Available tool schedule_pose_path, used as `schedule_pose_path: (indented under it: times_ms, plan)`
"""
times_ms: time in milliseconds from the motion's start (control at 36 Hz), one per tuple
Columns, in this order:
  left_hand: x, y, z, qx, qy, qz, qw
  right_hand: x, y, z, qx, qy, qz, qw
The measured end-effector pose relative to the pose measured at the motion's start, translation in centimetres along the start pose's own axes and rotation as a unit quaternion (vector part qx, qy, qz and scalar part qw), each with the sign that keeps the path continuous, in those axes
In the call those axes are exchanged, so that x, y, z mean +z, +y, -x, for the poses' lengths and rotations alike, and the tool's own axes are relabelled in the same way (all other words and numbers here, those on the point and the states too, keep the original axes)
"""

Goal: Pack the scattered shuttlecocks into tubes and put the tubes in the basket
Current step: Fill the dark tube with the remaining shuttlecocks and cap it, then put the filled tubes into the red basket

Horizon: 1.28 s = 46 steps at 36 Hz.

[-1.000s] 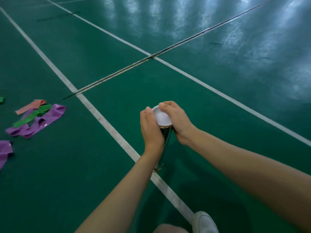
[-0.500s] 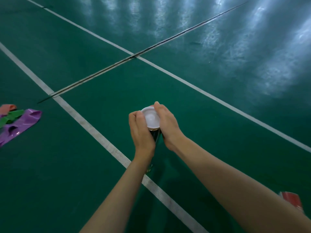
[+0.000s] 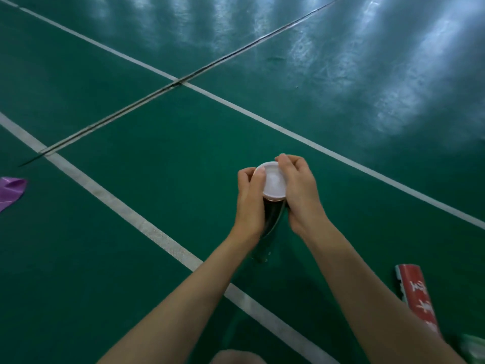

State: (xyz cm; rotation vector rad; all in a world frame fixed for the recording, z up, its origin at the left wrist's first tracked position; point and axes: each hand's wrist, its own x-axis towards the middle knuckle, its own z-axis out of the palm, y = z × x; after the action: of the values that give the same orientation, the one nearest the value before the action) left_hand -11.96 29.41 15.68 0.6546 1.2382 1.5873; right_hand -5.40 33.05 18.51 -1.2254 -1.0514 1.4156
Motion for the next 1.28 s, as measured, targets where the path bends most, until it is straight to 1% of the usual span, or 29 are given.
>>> schedule_pose_path:
  times_ms: [56,139,194,250,306,361,417,444,472,500,556,583,611,667,722,778,806,833,861,917,944,1000,1056,1111,1167,1194,1278]
  plan:
    - [1.7,-0.7,1.5,-0.015,-0.08,-0.003,0.997,-3.2,-0.3,0.8,-0.011,0.012,0.018,1.0]
    - [4.1,-2.4,3.5,-0.047,-0.175,-0.032,0.983,-7.8,0.0,2.2,-0.005,0.049,0.04,0.998]
    - [5.7,-3.3,4.6,-0.061,-0.211,-0.059,0.974,-10.4,0.4,3.0,-0.005,0.085,0.049,0.995]
    - [7.4,-4.2,5.8,-0.068,-0.227,-0.092,0.967,-12.9,0.8,3.9,-0.011,0.128,0.057,0.99]
    - [9.4,-4.9,7.3,-0.097,-0.237,-0.104,0.961,-15.3,1.0,4.7,-0.019,0.162,0.054,0.985]
    - [11.6,-5.6,8.7,-0.155,-0.233,-0.065,0.958,-17.6,0.9,5.6,-0.03,0.182,0.023,0.983]
    - [14.0,-5.5,9.7,-0.222,-0.195,0.01,0.955,-20.1,0.7,6.7,-0.051,0.194,0.0,0.98]
    - [15.2,-5.7,9.7,-0.261,-0.161,0.048,0.951,-21.3,0.5,7.2,-0.068,0.191,-0.006,0.979]
    - [16.4,-5.9,9.8,-0.308,-0.138,0.068,0.939,-22.5,0.4,7.8,-0.088,0.182,-0.009,0.979]
    - [17.3,-6.2,9.8,-0.361,-0.142,0.067,0.919,-23.7,0.4,8.4,-0.108,0.167,-0.013,0.98]
    - [18.7,-6.9,10.3,-0.434,-0.219,0.011,0.874,-26.1,0.4,9.5,-0.13,0.141,-0.022,0.981]
    - [19.1,-7.4,10.8,-0.442,-0.248,-0.012,0.862,-27.3,0.5,10.0,-0.126,0.135,-0.024,0.983]
    - [19.5,-8.4,11.2,-0.446,-0.26,-0.015,0.856,-28.6,0.7,10.4,-0.113,0.129,-0.03,0.985]
    - [20.2,-9.9,12.4,-0.446,-0.262,0.015,0.856,-30.8,1.3,11.2,-0.079,0.121,-0.037,0.989]
    - [21.0,-11.9,14.3,-0.455,-0.235,0.012,0.859,-32.9,2.4,11.7,-0.048,0.13,-0.05,0.989]
    - [21.6,-14.6,16.4,-0.454,-0.2,-0.026,0.868,-35.4,3.7,11.6,-0.001,0.176,-0.093,0.98]
    - [21.9,-15.9,17.4,-0.441,-0.187,-0.058,0.876,-37.0,4.5,11.3,0.028,0.203,-0.097,0.974]
    - [22.2,-17.0,18.4,-0.432,-0.179,-0.082,0.88,-38.7,5.5,11.0,0.058,0.225,-0.073,0.97]
    - [22.4,-18.1,19.3,-0.434,-0.175,-0.092,0.879,-40.6,6.7,10.8,0.093,0.232,-0.015,0.968]
    - [22.8,-20.1,20.8,-0.437,-0.176,-0.105,0.876,-44.4,9.6,10.6,0.184,0.208,0.136,0.951]
    - [22.8,-21.1,21.3,-0.437,-0.178,-0.117,0.874,-46.0,11.2,10.8,0.234,0.184,0.202,0.933]
    - [22.6,-22.7,22.3,-0.429,-0.185,-0.135,0.874,-48.4,14.7,11.5,0.323,0.127,0.311,0.885]
    - [22.0,-24.5,23.1,-0.408,-0.191,-0.168,0.877,-49.7,17.9,12.8,0.386,0.079,0.384,0.835]
    - [21.3,-26.0,23.8,-0.378,-0.202,-0.203,0.88,-49.9,20.1,14.2,0.408,0.059,0.416,0.811]
    - [20.8,-27.0,24.3,-0.346,-0.214,-0.235,0.883,-49.5,21.5,15.5,0.4,0.045,0.455,0.795]
    - [20.6,-27.3,24.4,-0.335,-0.219,-0.247,0.883,-49.4,22.1,15.9,0.392,0.041,0.471,0.789]
    - [20.5,-27.9,24.2,-0.321,-0.225,-0.268,0.88,-49.5,23.6,16.6,0.369,0.031,0.489,0.79]
